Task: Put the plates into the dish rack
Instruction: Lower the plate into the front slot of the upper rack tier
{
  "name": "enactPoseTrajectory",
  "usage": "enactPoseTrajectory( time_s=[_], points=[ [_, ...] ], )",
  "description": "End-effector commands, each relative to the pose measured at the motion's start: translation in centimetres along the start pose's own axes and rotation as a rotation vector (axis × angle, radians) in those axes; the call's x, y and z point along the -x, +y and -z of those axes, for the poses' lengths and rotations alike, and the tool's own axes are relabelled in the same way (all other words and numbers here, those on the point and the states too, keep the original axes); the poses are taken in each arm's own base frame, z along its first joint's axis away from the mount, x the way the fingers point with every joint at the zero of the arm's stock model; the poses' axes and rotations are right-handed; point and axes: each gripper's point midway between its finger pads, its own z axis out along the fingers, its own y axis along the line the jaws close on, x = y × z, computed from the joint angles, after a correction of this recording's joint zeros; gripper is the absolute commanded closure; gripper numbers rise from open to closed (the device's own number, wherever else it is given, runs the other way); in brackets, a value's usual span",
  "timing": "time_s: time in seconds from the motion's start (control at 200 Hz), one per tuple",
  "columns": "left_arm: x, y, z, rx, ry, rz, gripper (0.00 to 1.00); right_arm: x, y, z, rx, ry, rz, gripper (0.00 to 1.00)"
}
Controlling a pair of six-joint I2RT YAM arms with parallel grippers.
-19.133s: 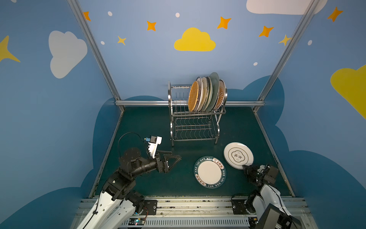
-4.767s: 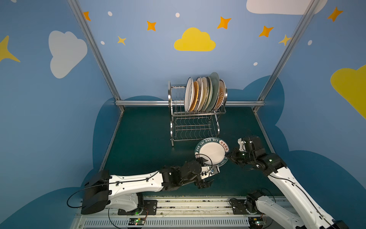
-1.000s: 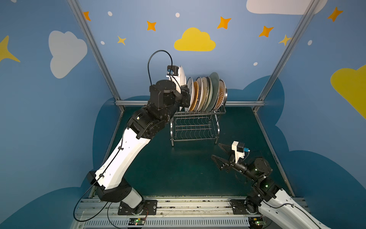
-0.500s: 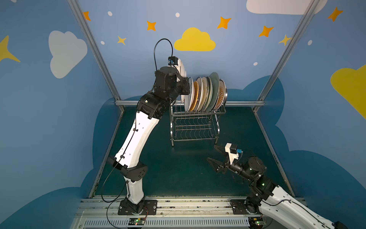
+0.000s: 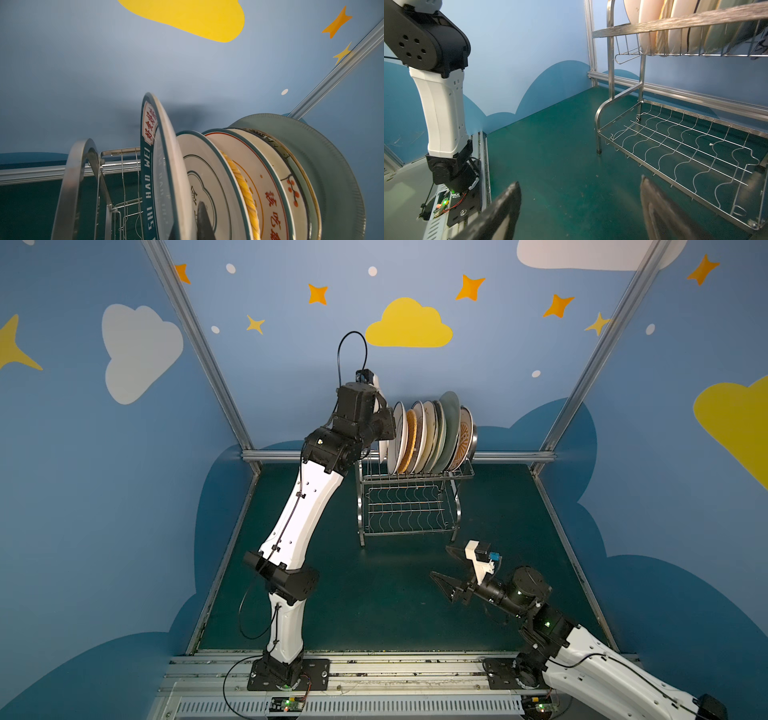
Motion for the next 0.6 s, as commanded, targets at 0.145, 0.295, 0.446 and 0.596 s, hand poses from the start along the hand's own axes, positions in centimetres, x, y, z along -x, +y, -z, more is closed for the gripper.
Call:
enactPoseTrajectory(
  time_s=[0.145,0.295,0.446,0.596],
  points=[
    [2.0,-0.5,0.5,-0.025,-0.065,0.026,0.96,1.6,0.3,0.0,0.005,-0.041,0.023,0.12],
    [1.5,-0.3,0.0,-0.019,-0.053,0.025,0.96,1.6,0.4,0.0,0.004,-0.042,0.025,0.12],
    [1.0,0.0,-0.5,-0.007,-0.036,0.024,0.96,1.7,0.4,0.1,0.004,-0.045,0.026,0.12],
    [0.6,0.1,-0.8,0.000,-0.027,0.022,0.96,1.7,0.5,0.1,0.005,-0.044,0.025,0.12]
  ],
)
